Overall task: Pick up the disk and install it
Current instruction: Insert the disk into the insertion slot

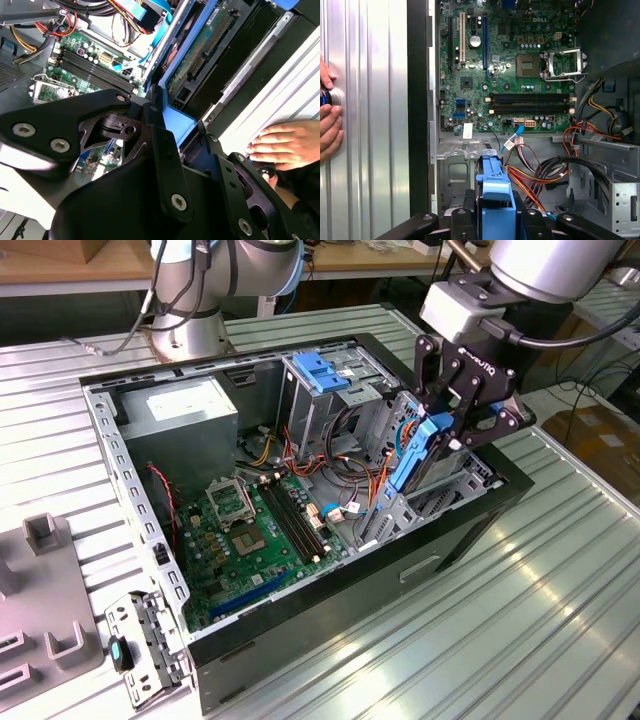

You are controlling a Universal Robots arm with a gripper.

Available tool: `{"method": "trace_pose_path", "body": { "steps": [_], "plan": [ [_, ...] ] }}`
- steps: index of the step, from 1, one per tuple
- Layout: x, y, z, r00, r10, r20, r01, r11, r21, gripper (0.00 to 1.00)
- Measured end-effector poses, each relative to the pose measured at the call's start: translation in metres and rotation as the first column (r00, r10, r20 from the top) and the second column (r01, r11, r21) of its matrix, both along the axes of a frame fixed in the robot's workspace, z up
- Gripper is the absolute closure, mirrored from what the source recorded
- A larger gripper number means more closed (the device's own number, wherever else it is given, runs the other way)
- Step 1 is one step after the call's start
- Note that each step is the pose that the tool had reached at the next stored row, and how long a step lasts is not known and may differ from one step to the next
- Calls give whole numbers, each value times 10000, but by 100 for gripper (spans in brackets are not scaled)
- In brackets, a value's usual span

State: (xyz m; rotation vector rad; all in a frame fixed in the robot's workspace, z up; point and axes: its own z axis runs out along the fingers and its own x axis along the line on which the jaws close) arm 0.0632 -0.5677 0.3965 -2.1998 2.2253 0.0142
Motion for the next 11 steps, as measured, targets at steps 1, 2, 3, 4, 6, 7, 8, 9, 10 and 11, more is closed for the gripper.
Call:
{"method": "trace_pose_path", "body": {
  "steps": [1, 2, 3, 4, 6, 7, 8, 9, 10, 11],
  "plan": [
    [0, 0, -15, 10000, 0, 0, 0, 10000, 1, 63],
    [0, 0, -33, 10000, -1, 0, 1, 10000, 0, 63],
    [0, 0, -49, 10000, -1, 0, 1, 10000, -1, 63],
    [0, 0, -52, 10000, 0, 0, 0, 10000, -2, 63],
    [0, 0, -53, 10000, -1, 0, 1, 10000, -3, 63],
    [0, 0, -54, 10000, -1, 0, 1, 10000, -2, 63],
    [0, 0, -54, 10000, -1, 1, 1, 10000, -2, 63],
    [0, 0, -55, 10000, -1, 1, 1, 10000, -1, 63],
    [0, 0, -54, 10000, 0, 1, 0, 10000, -2, 63],
    [0, 0, -55, 10000, -1, 1, 1, 10000, -1, 63]
  ]
}}
